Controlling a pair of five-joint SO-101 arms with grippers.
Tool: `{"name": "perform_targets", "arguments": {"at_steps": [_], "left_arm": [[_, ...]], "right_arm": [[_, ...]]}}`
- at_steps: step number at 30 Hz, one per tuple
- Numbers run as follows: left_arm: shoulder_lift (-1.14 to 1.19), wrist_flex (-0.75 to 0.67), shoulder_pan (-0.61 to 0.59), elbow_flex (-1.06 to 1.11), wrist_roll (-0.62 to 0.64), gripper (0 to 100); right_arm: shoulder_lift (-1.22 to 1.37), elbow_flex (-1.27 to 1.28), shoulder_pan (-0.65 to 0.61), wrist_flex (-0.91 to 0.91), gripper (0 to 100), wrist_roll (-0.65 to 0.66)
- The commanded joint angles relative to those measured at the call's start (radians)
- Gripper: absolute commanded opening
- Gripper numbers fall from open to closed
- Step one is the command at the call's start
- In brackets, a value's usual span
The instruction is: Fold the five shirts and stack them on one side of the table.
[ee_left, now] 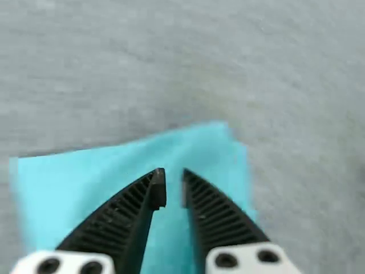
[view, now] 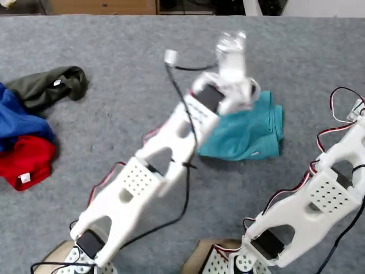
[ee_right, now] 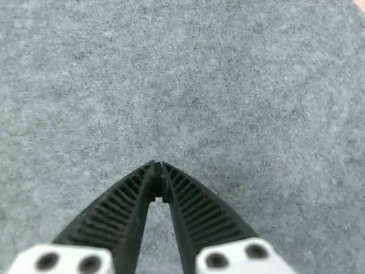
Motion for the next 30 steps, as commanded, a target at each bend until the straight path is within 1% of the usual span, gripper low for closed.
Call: {"name": "perform_targets", "arguments": {"at_steps": [1,2,5,9,11,13,16,18,20,22,27,30], "left_arm": [[-0.073,0.110,-0.098,-0.068,0.005,2],[-0.073,0.138,-0.124,-0.063,0.005,2],[-0.073,0.233,-0.213,-0.068,0.002,2],[-0.082,0.342,-0.318,-0.071,-0.109,2],[-0.082,0.377,-0.330,-0.083,-0.172,2],[-0.081,0.396,-0.315,-0.126,-0.215,2],[-0.074,0.471,-0.302,-0.181,-0.221,2],[-0.081,0.470,-0.313,-0.180,-0.222,2],[-0.082,0.470,-0.330,-0.176,-0.224,2],[-0.082,0.470,-0.334,-0.178,-0.222,2],[-0.081,0.470,-0.338,-0.176,-0.229,2],[-0.081,0.470,-0.338,-0.178,-0.229,2]], "right_arm": [[-0.013,-0.050,-0.061,0.032,0.5,0.083],[-0.018,-0.062,-0.090,0.071,0.5,0.121],[-0.039,-0.139,-0.179,0.264,0.5,0.230],[-0.039,-0.268,-0.314,0.499,0.5,0.311],[-0.039,-0.346,-0.383,0.612,0.5,0.353],[-0.038,-0.412,-0.450,0.713,0.5,0.404],[-0.038,-0.463,-0.536,0.833,0.5,0.456],[-0.038,-0.467,-0.588,0.907,0.5,0.488],[-0.035,-0.464,-0.628,0.965,0.5,0.503],[-0.024,-0.458,-0.642,0.984,0.5,0.500],[0.012,-0.443,-0.641,1.016,0.5,0.477],[0.010,-0.380,-0.639,1.016,0.5,0.471]]}}
